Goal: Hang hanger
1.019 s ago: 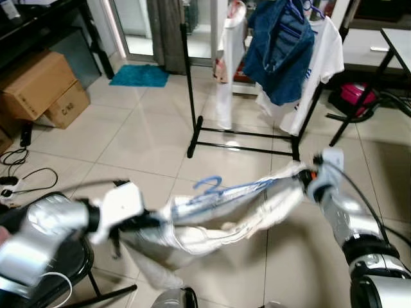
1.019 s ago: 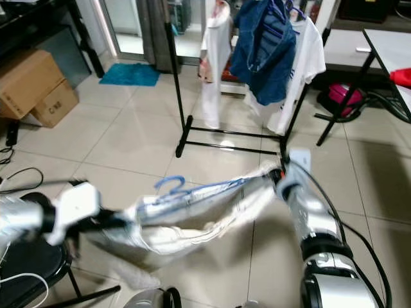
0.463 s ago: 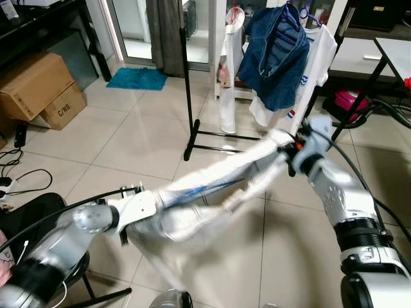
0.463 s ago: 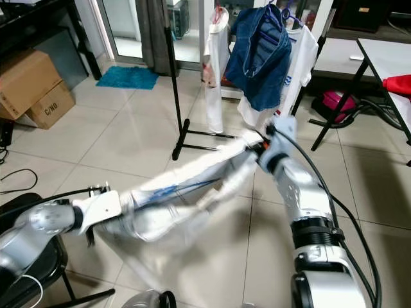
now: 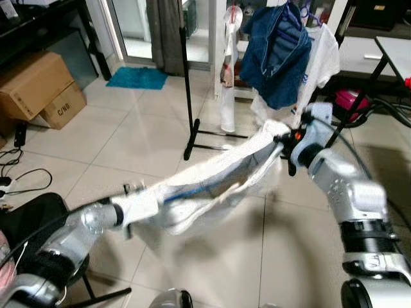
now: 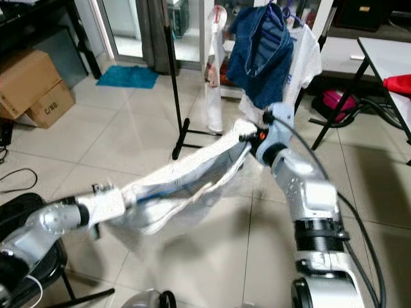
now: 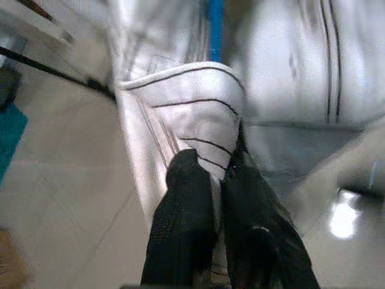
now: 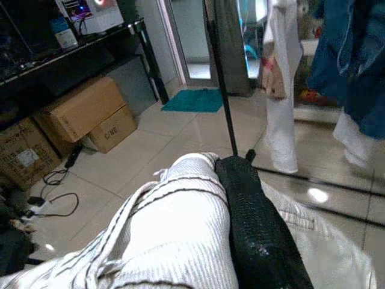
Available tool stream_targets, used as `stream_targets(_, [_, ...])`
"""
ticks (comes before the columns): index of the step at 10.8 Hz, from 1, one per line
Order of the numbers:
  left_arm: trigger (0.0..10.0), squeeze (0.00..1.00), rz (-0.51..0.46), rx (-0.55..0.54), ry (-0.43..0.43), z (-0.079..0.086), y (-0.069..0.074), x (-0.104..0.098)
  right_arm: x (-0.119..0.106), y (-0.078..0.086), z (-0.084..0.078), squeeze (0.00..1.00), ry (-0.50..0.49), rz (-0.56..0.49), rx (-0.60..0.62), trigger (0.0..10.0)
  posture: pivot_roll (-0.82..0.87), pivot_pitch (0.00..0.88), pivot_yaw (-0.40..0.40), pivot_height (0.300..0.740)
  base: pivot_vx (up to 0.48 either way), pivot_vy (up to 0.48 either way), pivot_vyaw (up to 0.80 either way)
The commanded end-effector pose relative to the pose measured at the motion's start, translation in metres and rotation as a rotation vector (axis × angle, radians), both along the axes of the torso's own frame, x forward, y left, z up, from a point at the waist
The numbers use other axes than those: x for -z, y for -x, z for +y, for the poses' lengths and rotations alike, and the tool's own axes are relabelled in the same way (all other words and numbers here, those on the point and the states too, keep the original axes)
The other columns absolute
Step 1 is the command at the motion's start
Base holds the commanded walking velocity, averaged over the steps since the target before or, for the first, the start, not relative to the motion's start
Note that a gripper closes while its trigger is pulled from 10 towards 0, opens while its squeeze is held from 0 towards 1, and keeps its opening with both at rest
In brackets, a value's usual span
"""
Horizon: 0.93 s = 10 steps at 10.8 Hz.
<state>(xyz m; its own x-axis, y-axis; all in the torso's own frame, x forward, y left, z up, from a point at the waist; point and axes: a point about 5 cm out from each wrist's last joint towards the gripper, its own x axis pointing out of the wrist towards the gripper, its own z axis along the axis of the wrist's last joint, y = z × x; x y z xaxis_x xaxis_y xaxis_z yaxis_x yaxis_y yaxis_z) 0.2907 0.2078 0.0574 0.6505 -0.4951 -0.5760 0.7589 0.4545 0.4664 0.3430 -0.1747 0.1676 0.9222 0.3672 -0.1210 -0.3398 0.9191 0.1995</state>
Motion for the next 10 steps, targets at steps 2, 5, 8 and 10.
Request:
stream_targets(2, [0.0, 0.00, -0.086, 0.079, 0.213, -0.009, -0.010, -0.035, -0.010, 0.001, 0.002, 0.00, 0.060, -0.040, -0.021, 0.0, -0.10, 0.029, 0.053, 0.740, 0.000, 0.000, 0.00])
stream_targets(5, [0.0, 0.00, -0.003, 0.143, 0.335, 0.005, 0.000, -0.042, -0.007, 0.005, 0.008, 0.00, 0.115, -0.012, -0.045, 0.0, -0.10, 0.020, 0.056, 0.740, 0.000, 0.000, 0.00])
stream_targets(8, [0.0, 0.00, -0.005, 0.001, 0.524, 0.028, -0.013, -0.066, -0.008, 0.012, 0.002, 0.00, 0.188, -0.014, -0.086, 0.0, -0.10, 0.015, 0.050, 0.740, 0.000, 0.000, 0.00])
stream_targets(10, [0.0, 0.00, -0.001, -0.124, 0.570, 0.046, -0.020, -0.072, -0.014, 0.020, 0.000, 0.00, 0.209, -0.024, -0.122, 0.0, -0.11, 0.010, 0.052, 0.740, 0.000, 0.000, 0.00])
